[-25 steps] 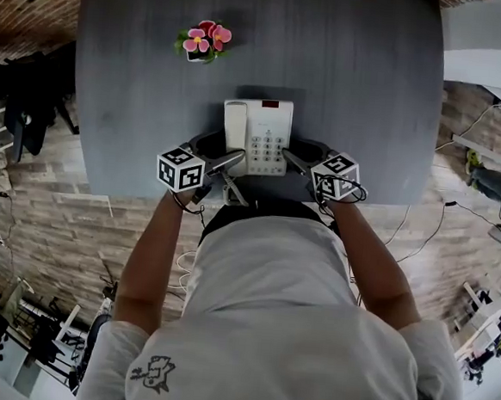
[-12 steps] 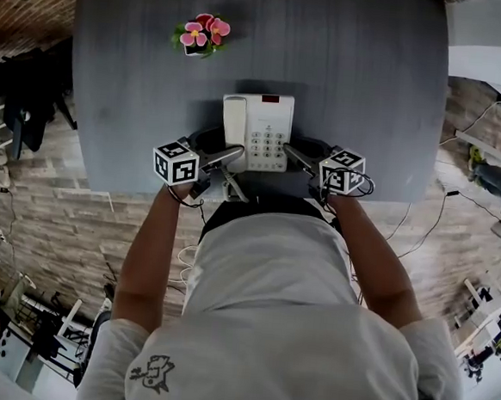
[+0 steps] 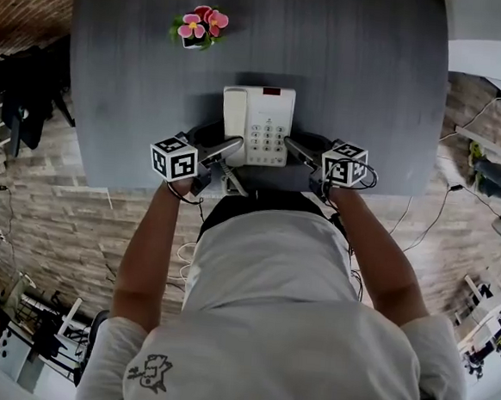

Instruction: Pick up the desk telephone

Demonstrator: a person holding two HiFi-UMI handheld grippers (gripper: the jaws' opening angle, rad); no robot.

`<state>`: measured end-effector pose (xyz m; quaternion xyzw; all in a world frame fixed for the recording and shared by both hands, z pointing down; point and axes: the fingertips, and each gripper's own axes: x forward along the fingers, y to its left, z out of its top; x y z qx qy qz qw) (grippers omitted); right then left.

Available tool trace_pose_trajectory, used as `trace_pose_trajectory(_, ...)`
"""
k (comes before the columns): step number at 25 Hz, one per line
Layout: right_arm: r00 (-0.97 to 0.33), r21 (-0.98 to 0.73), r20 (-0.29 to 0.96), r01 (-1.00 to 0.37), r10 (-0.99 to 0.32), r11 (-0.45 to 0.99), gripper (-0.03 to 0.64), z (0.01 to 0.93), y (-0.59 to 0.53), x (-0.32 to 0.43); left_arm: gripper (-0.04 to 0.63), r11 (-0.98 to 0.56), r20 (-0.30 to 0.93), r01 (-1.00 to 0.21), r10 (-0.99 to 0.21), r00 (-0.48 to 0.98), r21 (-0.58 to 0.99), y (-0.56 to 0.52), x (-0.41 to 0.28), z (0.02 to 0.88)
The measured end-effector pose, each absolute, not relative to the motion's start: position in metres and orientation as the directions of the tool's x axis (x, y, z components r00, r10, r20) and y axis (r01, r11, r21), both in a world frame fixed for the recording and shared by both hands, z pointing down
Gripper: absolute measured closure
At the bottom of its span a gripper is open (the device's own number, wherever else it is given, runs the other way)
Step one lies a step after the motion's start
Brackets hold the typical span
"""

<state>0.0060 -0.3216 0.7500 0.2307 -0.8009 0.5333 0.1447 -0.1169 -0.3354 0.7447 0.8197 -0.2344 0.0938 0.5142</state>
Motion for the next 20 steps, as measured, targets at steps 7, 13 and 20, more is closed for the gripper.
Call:
trace_pose_trajectory(7, -0.855, -0.796, 0.457, -0.517, -0.247, 0.316, 0.545, 0.728, -0.312, 0.013, 0.267, -0.380, 0.394, -0.480, -0.284, 0.874, 0.790, -0.330, -0.110, 0.720)
trace_pose_trajectory(13, -0.850, -0.773, 0.446, -0.524, -0.281, 0.357, 0.547, 0.690, -0.285, -0.009, 0.268, -0.412, 0.355, -0.464, -0.316, 0.880, 0.784, -0.301, -0.134, 0.684)
trace_pose_trajectory(20, -0.843, -0.751, 0.426, -0.532, -0.329, 0.391, 0.549, 0.654, -0.267, -0.019, 0.268, -0.471, 0.344, -0.465, -0.323, 0.882, 0.749, -0.283, -0.144, 0.647)
